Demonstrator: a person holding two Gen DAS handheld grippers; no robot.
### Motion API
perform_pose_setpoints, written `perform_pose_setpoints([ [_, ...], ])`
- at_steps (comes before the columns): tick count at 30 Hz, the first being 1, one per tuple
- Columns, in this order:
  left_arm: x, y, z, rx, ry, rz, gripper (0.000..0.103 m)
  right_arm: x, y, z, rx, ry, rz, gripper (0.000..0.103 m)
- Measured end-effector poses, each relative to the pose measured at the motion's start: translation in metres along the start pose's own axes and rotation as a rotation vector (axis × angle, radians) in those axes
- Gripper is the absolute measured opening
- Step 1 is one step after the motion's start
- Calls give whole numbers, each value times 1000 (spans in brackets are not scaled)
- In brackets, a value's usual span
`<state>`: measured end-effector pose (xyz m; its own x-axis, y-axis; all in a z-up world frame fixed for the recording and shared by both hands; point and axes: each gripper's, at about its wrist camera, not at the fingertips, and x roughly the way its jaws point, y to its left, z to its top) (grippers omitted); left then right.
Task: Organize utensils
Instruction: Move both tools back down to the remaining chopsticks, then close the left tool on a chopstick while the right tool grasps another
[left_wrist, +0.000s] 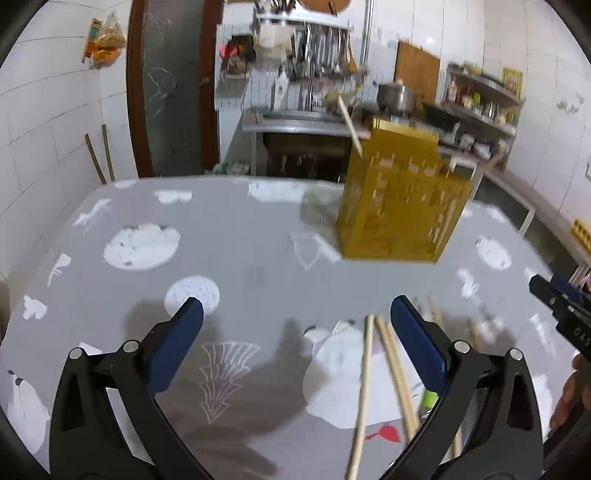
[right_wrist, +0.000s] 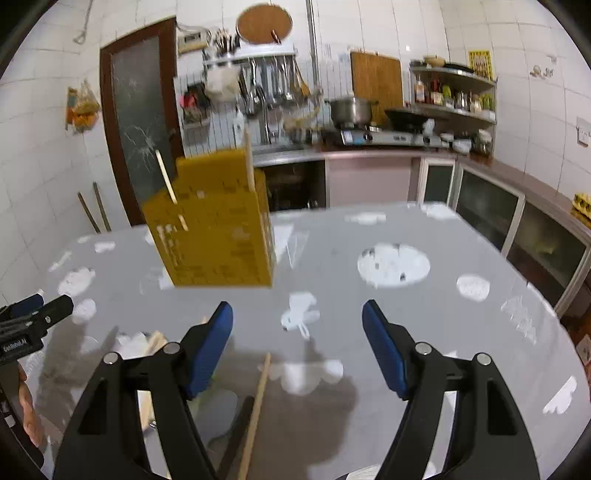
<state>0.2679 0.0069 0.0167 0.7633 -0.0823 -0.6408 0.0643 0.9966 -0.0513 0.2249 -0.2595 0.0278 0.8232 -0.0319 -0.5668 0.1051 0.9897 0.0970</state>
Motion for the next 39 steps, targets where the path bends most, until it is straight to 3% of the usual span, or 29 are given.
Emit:
perform_pose_setpoints([
  [3,20,-6,-11,31,48,34,98,16,3,-8,-10,46,-20,72],
  [11,53,-18,-22,73,160,28,98,54,8,-24,-35,178,-61,72],
  [18,61,-30,-28,122,188,-2,98,70,15,-30,-53,245,-63,71],
  [22,65,-36,-27,133,206,-33,96,79,20,-33,-67,286,-62,53],
  [24,69,-39,-28,142,228,-49,89,78,24,-34,-78,291,-64,48],
  [28,76,-41,-28,137,254,-66,77,76,30,-33,-85,311,-30,15],
  [29,77,-40,-27,131,251,-68,76,76,30,-32,-82,310,-23,11],
  [39,87,-44,-16,115,269,-82,53,74,30,-34,-53,305,-4,10],
])
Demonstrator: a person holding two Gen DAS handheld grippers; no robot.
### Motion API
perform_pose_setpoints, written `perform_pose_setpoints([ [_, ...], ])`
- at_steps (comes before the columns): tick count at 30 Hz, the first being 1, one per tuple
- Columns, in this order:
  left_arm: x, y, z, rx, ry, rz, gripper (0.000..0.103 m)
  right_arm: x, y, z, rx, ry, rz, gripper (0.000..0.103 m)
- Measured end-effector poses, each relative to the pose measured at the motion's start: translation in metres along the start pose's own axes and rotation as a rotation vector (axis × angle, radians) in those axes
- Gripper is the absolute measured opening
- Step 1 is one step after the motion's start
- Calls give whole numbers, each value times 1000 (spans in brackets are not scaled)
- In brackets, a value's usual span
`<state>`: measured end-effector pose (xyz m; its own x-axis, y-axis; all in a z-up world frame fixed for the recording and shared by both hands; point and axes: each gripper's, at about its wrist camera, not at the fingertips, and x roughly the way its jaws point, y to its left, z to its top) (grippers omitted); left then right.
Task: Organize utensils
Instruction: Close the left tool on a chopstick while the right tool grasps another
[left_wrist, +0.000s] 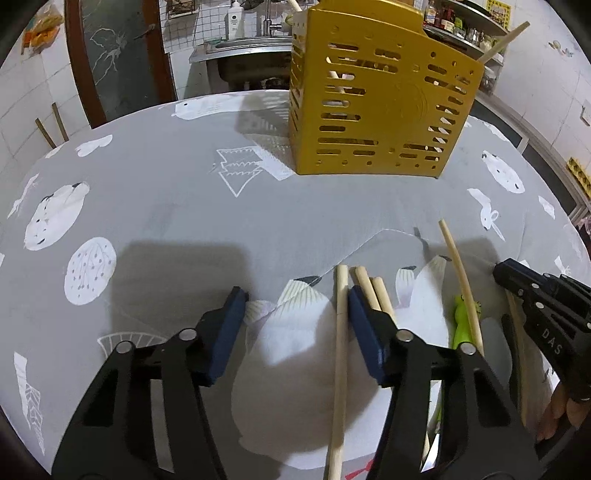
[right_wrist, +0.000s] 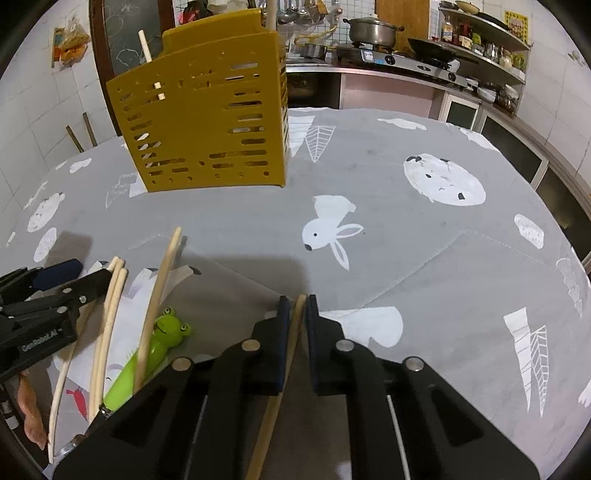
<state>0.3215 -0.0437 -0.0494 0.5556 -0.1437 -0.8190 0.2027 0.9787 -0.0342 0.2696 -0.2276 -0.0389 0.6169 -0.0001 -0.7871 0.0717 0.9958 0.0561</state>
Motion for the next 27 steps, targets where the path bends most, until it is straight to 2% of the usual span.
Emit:
perform_pose_setpoints([
  [4,-2,-2,0,16,4,4,37,1,0,2,6,5,-2,10],
  [11,-2,-2,1,9,13,15,27,5,-3,11,55,44,1,8],
  [14,-2,-3,2,9,17,17,18,5,-4,13,73,47,2,6],
  [16,-2,-3,2,3,18,7,8,4,-6,14,91,40,19,6],
  [17,-3,-3,2,0,19,-1,6,3,-7,15,93,38,23,6],
  [27,-13,0,-1,-30,1,-12,5,-21,-12,16,96,-33,45,6],
])
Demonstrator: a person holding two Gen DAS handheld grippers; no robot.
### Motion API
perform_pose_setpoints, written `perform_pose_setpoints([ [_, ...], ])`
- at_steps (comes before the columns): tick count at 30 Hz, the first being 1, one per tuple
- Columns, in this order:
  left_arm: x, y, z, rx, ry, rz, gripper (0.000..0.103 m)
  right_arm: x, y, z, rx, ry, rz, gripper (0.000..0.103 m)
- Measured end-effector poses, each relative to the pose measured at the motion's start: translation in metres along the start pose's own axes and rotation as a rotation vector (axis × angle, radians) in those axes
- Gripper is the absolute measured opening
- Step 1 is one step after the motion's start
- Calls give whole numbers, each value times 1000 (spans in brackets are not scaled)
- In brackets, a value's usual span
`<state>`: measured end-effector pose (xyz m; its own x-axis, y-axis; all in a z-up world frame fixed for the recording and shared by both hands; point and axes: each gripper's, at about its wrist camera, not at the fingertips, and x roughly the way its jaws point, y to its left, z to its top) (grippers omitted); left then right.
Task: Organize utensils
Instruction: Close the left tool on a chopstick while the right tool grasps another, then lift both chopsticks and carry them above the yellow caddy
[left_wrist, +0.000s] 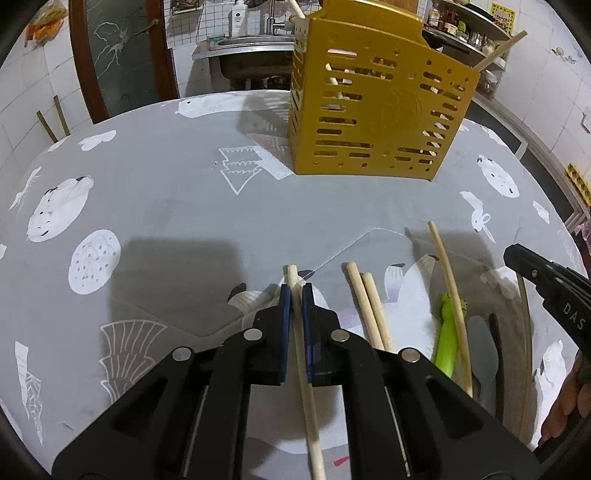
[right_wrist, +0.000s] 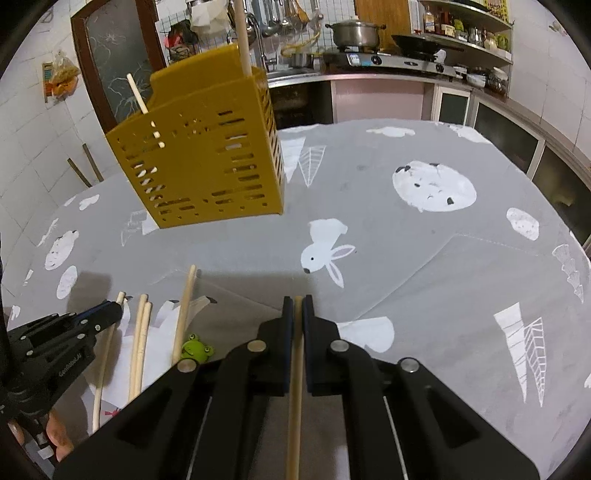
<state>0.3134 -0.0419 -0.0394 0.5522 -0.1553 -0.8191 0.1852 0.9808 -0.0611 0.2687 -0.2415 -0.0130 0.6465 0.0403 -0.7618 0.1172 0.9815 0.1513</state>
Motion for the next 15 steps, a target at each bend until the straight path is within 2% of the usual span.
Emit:
perform_pose_setpoints([
  [7,-19,4,1,-12,-50,15,5,-14,0,1,-2,-41,20,6],
  [15,-70,9,-2,-15,-212,57,5,-46,0,6,-9,-140,48,6],
])
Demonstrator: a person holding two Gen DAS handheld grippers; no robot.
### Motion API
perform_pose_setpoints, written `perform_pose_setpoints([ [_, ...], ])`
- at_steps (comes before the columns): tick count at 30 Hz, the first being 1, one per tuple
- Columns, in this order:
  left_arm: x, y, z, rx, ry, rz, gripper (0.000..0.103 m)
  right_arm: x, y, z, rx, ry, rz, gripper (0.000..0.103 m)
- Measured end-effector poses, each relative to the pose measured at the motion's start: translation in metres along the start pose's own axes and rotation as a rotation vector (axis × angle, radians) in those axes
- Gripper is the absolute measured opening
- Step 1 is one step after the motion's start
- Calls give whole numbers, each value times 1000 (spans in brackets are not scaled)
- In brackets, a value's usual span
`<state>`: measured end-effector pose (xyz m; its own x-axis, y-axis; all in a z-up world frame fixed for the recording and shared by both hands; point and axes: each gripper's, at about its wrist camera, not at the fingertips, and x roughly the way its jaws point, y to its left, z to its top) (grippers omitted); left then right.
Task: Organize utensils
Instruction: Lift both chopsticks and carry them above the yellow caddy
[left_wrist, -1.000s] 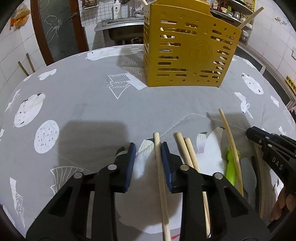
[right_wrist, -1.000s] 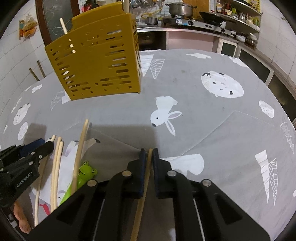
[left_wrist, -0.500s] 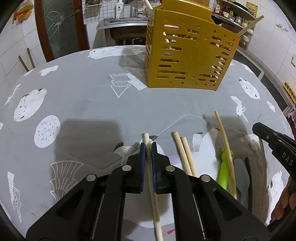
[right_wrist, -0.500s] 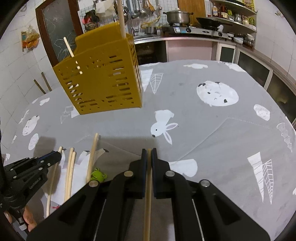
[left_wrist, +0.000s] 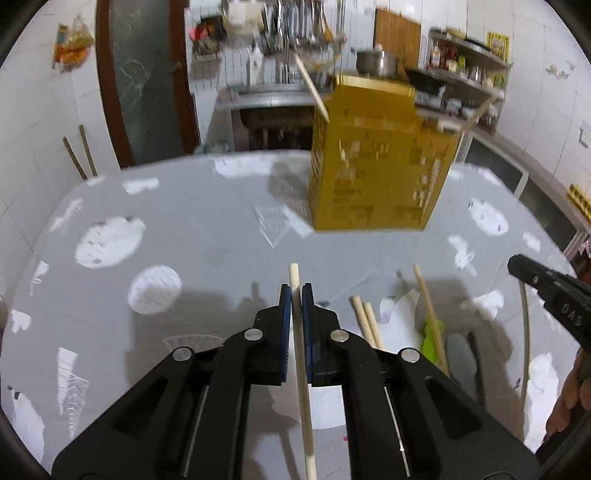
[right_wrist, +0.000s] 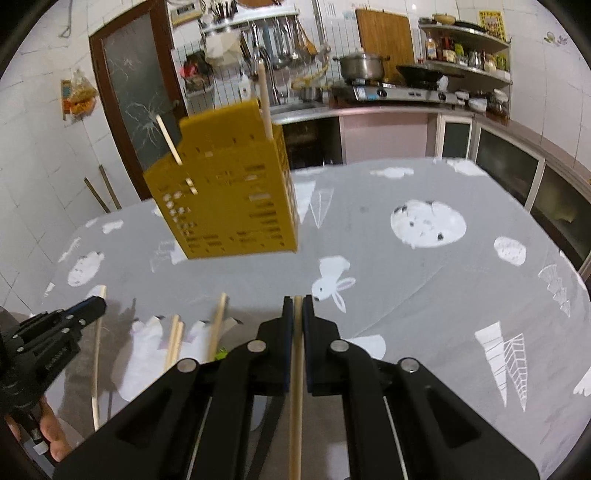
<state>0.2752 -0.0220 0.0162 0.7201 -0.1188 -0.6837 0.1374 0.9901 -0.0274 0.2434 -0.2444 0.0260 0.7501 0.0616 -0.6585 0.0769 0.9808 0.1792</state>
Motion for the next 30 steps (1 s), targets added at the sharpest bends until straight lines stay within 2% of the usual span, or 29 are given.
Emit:
perform_pose_setpoints([
  [6,-55,1,5,-10,-173,23,4,-26,2,2,-14,-74,25,6],
  [11,-86,0,2,-2,-260,23,4,-47,3,2,-31,-147,49,6],
  [23,-118,8,-21,-7,-357,48,5,-95,6,-9,-52,-307,90,6],
  [30,-133,6,-32,-7,-411,51,5,-114,2,-15,-44,-352,107,6],
])
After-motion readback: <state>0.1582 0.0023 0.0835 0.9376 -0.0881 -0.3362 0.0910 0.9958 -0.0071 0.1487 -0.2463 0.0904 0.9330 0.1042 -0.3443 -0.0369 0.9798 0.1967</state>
